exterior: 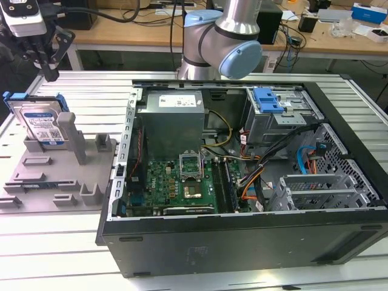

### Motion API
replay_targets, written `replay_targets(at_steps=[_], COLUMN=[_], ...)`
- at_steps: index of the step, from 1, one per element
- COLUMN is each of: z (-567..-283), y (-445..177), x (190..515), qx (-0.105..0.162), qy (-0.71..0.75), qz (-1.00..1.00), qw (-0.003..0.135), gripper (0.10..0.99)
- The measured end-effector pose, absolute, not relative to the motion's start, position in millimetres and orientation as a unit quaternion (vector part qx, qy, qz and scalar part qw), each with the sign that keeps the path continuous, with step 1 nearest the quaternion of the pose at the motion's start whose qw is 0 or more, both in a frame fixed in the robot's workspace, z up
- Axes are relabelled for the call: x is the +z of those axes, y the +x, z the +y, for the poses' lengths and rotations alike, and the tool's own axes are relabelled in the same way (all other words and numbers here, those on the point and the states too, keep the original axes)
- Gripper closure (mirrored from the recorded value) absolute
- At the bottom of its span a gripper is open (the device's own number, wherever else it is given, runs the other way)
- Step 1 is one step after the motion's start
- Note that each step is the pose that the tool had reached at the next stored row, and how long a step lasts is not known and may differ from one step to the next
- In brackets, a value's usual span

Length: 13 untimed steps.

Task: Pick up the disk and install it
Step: 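Pick up the disk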

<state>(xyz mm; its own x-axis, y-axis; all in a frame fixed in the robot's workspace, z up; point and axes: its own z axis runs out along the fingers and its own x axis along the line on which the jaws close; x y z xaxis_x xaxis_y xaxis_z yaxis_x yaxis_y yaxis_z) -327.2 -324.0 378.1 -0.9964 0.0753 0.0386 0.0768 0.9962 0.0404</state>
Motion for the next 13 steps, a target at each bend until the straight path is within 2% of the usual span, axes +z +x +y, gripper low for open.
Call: replay_targets(at_steps=[8,13], z=[-324.0,-324.1], y=[-327.2,-327.2], x=[378.1,377.5], qx=[-0.021,-0.019], qy=[-0.033,0.031], qz=[-0.999,-0.999], qw=[0.02,0.021], gripper=[0.98,0.98])
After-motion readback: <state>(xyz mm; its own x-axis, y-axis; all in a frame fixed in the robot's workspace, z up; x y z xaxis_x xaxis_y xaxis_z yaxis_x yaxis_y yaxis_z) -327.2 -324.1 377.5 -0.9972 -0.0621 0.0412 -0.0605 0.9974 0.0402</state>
